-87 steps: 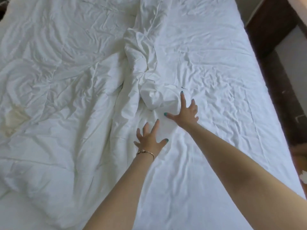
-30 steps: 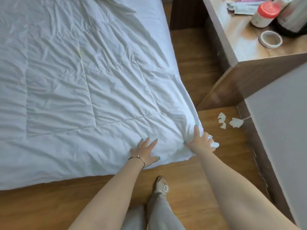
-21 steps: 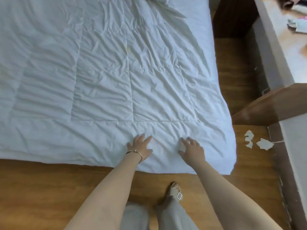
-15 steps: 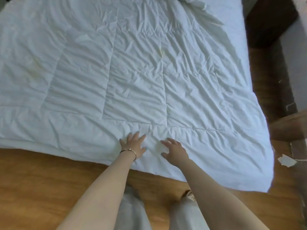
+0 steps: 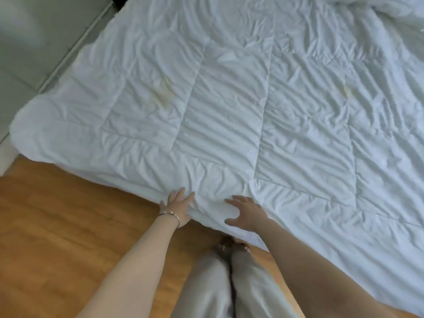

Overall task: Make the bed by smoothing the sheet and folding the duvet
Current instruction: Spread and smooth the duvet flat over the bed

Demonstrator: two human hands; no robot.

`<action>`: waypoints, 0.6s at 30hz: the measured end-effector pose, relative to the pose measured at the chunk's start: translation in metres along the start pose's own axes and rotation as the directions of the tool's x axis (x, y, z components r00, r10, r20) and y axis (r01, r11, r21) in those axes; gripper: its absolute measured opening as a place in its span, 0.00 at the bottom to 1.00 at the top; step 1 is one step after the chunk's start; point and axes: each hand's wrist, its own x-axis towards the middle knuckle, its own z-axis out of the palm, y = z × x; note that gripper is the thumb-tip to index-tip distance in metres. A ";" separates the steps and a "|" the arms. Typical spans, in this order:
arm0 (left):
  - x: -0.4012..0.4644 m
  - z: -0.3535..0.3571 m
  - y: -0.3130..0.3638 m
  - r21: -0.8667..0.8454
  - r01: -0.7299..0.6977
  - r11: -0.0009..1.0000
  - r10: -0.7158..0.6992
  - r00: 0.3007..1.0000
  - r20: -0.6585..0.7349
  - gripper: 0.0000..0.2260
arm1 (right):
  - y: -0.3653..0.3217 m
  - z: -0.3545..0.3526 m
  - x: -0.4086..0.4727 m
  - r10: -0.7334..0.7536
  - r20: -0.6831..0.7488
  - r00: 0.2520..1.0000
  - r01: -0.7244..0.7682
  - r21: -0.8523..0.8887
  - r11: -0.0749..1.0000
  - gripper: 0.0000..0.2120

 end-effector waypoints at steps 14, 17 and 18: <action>0.098 -0.065 -0.217 0.213 -0.096 0.972 0.134 0.976 -0.170 0.30 | -0.192 0.057 0.138 0.075 -0.111 0.991 -0.088 -0.117 0.989 0.46; 0.129 -0.077 -0.251 0.339 -0.154 0.928 0.226 0.957 -0.184 0.25 | -0.202 0.064 0.169 0.209 -0.141 0.968 -0.232 -0.172 0.957 0.41; 0.137 -0.082 -0.257 0.376 -0.194 0.906 0.285 0.936 -0.205 0.23 | -0.202 0.065 0.173 0.206 -0.214 0.955 -0.251 -0.208 0.945 0.38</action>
